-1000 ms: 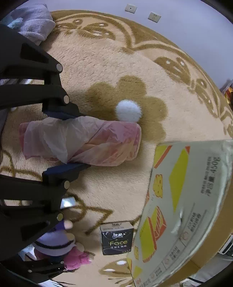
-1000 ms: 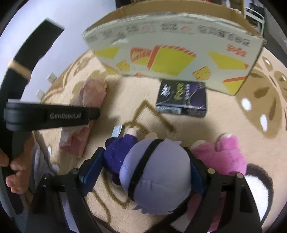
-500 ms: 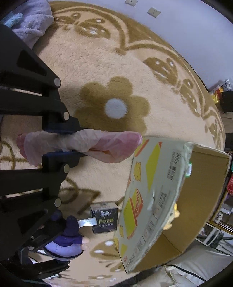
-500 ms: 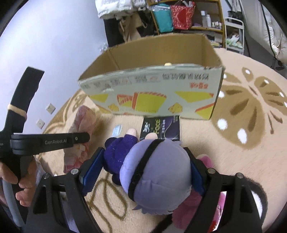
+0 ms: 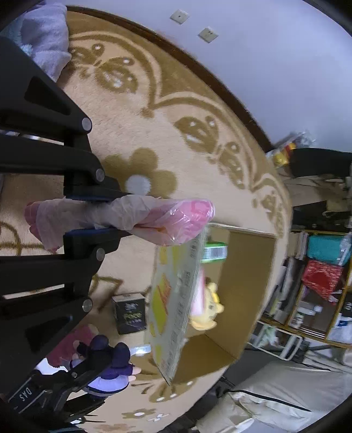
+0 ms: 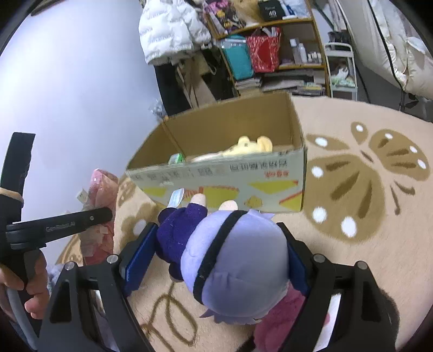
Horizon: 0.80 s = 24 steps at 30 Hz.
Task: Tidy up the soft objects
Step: 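Lift the pink roll with the left tool while the right tool lifts the lavender doll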
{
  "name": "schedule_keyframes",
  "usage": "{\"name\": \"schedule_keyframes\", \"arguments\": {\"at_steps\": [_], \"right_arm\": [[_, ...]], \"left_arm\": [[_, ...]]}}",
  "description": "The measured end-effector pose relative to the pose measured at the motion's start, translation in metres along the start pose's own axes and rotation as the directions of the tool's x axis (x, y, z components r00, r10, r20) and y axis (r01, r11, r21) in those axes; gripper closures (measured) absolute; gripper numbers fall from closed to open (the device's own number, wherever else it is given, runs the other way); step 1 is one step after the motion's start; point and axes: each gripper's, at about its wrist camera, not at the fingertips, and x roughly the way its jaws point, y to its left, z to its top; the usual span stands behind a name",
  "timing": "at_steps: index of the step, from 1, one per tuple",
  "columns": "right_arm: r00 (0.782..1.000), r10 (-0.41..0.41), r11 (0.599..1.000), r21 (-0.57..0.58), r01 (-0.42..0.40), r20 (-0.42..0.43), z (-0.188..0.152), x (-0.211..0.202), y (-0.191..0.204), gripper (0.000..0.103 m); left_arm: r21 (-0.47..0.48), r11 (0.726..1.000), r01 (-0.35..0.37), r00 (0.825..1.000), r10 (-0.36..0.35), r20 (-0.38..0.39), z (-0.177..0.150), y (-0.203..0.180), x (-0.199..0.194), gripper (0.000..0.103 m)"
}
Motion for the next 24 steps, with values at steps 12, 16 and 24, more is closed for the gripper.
{"name": "schedule_keyframes", "arguments": {"at_steps": [12,16,24], "right_arm": [[0.994,0.013,0.999,-0.032,-0.009,0.107,0.028,-0.018,0.003,0.013],[0.994,-0.005,0.999,-0.036,0.009,0.113,0.035,-0.016,0.0,0.013],[0.99,-0.021,0.997,-0.065,0.031,0.142,0.057,-0.011,-0.004,0.013]], "left_arm": [[-0.019,1.0,-0.019,0.977,0.023,0.212,0.026,0.003,-0.043,0.089],[-0.004,1.0,-0.023,0.963,0.024,0.269,0.035,-0.002,-0.049,0.089],[0.053,0.999,0.01,0.933,-0.028,0.358,0.053,-0.02,-0.045,0.089]]}}
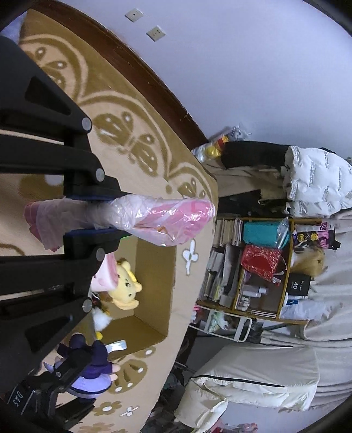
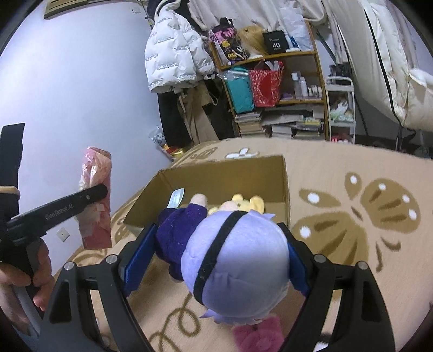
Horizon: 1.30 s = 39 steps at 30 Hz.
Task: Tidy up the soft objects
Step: 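Lift the pink roll with the left tool while the right tool lifts the lavender doll, then lower both held items into the box and open both tools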
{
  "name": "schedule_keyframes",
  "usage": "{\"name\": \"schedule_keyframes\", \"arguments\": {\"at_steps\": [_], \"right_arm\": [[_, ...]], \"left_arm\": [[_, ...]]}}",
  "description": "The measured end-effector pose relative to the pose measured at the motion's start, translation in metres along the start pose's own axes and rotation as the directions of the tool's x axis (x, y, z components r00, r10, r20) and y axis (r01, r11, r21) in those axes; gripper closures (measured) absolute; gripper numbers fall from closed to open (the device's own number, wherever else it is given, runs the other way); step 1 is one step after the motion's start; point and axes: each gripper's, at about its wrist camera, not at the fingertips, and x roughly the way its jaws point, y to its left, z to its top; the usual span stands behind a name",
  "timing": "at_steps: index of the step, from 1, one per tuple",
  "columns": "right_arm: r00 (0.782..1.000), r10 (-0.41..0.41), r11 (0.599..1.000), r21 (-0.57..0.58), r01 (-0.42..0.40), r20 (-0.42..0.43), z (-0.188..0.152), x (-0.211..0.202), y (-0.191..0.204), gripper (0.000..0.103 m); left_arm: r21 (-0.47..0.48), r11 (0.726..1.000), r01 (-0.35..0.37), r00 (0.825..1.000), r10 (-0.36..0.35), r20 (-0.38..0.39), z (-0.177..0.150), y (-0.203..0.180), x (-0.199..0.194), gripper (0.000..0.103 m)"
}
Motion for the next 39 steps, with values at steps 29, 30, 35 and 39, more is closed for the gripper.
{"name": "schedule_keyframes", "arguments": {"at_steps": [29,30,35,39], "right_arm": [[1.0,-0.006,0.996,-0.092,0.005,-0.018,0.036,0.059,-0.006,0.011],[1.0,-0.006,0.996,-0.092,0.004,-0.017,0.037,0.06,-0.007,0.011],[1.0,-0.015,0.998,-0.062,0.014,-0.005,0.041,0.061,-0.017,0.01],[0.999,-0.029,0.999,-0.032,0.028,-0.014,0.041,0.06,-0.025,0.0]], "left_arm": [[0.035,0.998,0.059,0.998,-0.061,0.032,0.017,-0.024,0.055,0.085],[0.035,0.998,0.061,0.998,-0.062,0.028,0.016,-0.024,0.056,0.085],[0.029,0.997,0.072,0.997,-0.072,0.011,0.017,-0.024,0.059,0.082],[-0.005,0.998,0.066,0.997,-0.066,-0.027,0.015,-0.019,0.066,0.076]]}}
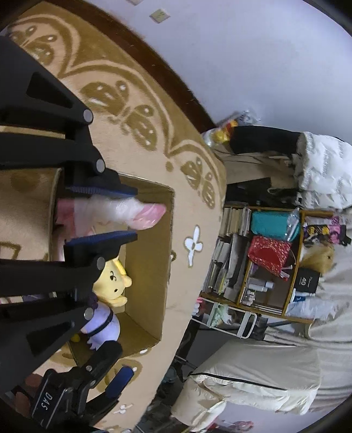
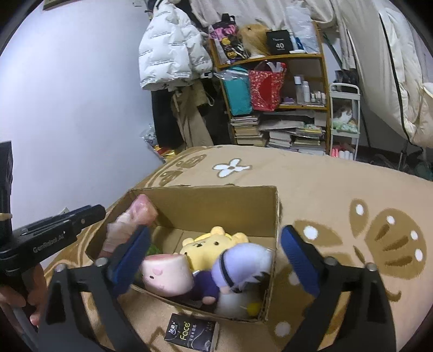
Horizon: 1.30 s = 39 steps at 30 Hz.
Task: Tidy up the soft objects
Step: 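Lower both held items into the box and open both tools, then move both open tools back toward the black tissue pack and pink bear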
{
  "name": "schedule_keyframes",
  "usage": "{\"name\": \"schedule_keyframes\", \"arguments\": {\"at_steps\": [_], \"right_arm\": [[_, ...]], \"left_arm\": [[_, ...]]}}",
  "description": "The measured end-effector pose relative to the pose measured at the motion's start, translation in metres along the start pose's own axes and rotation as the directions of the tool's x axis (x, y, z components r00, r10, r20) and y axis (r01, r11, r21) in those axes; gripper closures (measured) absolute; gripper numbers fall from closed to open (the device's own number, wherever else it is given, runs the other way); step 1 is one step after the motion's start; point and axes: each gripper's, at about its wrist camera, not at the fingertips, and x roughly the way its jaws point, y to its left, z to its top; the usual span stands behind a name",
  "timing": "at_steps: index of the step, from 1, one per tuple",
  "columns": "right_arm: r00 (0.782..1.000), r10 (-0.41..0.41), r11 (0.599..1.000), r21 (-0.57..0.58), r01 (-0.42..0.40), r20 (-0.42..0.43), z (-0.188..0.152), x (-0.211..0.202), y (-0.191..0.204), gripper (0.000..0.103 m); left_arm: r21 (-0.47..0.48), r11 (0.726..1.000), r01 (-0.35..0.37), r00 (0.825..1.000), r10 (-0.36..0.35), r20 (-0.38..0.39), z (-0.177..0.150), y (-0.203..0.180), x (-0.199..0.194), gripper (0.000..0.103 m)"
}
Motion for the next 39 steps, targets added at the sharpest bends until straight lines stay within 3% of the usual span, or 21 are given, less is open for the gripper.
{"name": "schedule_keyframes", "arguments": {"at_steps": [3,5,7,10,12,14,16,22,25,28,39], "right_arm": [[1.0,0.0,1.0,0.025,0.0,-0.01,-0.001,-0.002,-0.005,0.0],[1.0,-0.009,0.999,0.036,0.009,-0.016,-0.001,-0.004,-0.007,0.0],[1.0,-0.013,0.999,0.046,0.013,-0.018,-0.002,-0.007,-0.009,0.0],[1.0,-0.014,0.998,0.054,0.015,-0.021,-0.002,-0.012,-0.009,0.0],[1.0,-0.015,0.998,0.054,0.016,-0.026,-0.001,-0.015,-0.008,0.0],[0.999,-0.02,0.998,0.055,0.021,-0.029,-0.001,-0.019,-0.006,0.0],[0.999,-0.021,0.998,0.052,0.022,-0.031,-0.002,-0.024,-0.004,0.0],[0.999,-0.026,0.999,0.033,0.027,-0.028,-0.003,-0.045,0.003,0.0],[0.999,-0.034,0.999,0.021,0.035,-0.027,-0.005,-0.056,0.006,0.0],[0.998,-0.056,0.998,0.005,0.056,-0.007,-0.01,-0.073,0.01,0.0],[0.995,-0.07,0.997,0.04,0.073,-0.065,-0.035,-0.1,0.01,0.0]], "left_arm": [[-0.034,0.999,0.013,1.0,-0.013,-0.02,-0.002,0.006,0.001,0.073],[-0.037,0.999,0.005,1.0,-0.006,-0.026,-0.003,0.007,0.0,0.065],[-0.036,0.999,0.001,0.999,-0.002,-0.032,-0.004,0.008,-0.001,0.047],[-0.039,0.999,-0.002,1.0,0.001,-0.028,-0.004,0.009,-0.005,0.043],[-0.035,0.999,-0.009,1.0,0.008,-0.022,-0.003,0.008,-0.008,0.035],[-0.032,0.999,-0.007,1.0,0.006,-0.027,-0.003,0.007,-0.012,0.017],[-0.028,1.0,-0.011,1.0,0.01,-0.023,-0.004,0.006,-0.018,0.01],[0.026,0.997,-0.076,0.997,0.076,0.006,-0.006,0.005,-0.04,0.002],[0.011,0.998,-0.059,0.998,0.058,0.012,-0.008,0.009,-0.052,0.0],[-0.026,1.0,-0.014,0.999,0.013,-0.032,-0.009,0.015,-0.058,0.0],[-0.002,1.0,0.004,0.994,-0.004,-0.107,-0.024,0.016,-0.079,0.0]]}}
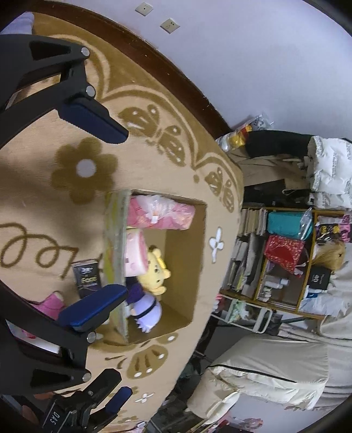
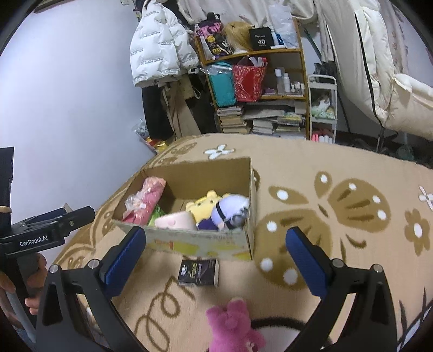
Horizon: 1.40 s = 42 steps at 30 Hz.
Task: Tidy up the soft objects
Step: 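Move both open tools back toward the black tissue pack and pink bear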
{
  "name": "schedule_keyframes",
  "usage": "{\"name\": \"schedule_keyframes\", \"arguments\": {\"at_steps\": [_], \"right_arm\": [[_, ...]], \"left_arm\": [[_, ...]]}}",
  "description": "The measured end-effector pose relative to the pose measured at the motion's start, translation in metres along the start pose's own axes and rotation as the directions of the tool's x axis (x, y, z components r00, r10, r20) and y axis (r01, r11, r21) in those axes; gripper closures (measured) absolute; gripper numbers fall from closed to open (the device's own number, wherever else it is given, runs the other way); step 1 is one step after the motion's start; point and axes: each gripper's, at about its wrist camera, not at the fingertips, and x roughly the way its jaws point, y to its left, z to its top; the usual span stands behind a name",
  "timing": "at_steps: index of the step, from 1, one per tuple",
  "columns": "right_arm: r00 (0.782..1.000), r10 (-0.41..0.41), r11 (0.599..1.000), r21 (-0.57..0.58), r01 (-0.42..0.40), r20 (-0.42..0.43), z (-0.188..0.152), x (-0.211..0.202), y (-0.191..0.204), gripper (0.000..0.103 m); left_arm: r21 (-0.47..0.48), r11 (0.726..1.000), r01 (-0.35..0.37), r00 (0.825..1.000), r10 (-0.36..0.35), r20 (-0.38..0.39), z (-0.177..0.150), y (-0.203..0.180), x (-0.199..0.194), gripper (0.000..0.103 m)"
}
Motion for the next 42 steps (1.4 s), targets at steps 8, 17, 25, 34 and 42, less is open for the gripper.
{"name": "schedule_keyframes", "arguments": {"at_steps": [8,17,25,34,42], "right_arm": [[0.996,-0.017,0.999,-0.035,0.014,-0.086,-0.03,-0.001,0.006,0.0],[0.979,-0.031,0.999,-0.022,0.027,-0.203,-0.052,0.024,0.003,0.0],[0.966,-0.022,0.999,0.018,0.027,-0.258,-0.061,0.039,-0.004,0.0],[0.938,-0.044,0.997,0.047,0.064,-0.345,-0.07,0.059,-0.013,0.006],[0.905,-0.022,0.997,0.062,0.054,-0.425,-0.08,0.077,-0.016,0.01]], "left_arm": [[0.019,0.998,0.065,0.99,-0.062,-0.123,-0.012,-0.005,0.013,0.0],[0.028,0.998,0.061,0.973,-0.053,-0.224,-0.025,-0.012,0.041,0.0],[0.045,0.995,0.084,0.949,-0.066,-0.308,-0.037,-0.024,0.064,0.0],[0.032,0.994,0.103,0.934,-0.085,-0.347,-0.042,-0.032,0.082,0.0],[-0.004,0.989,0.148,0.912,-0.138,-0.385,-0.046,-0.037,0.096,0.0]]}}
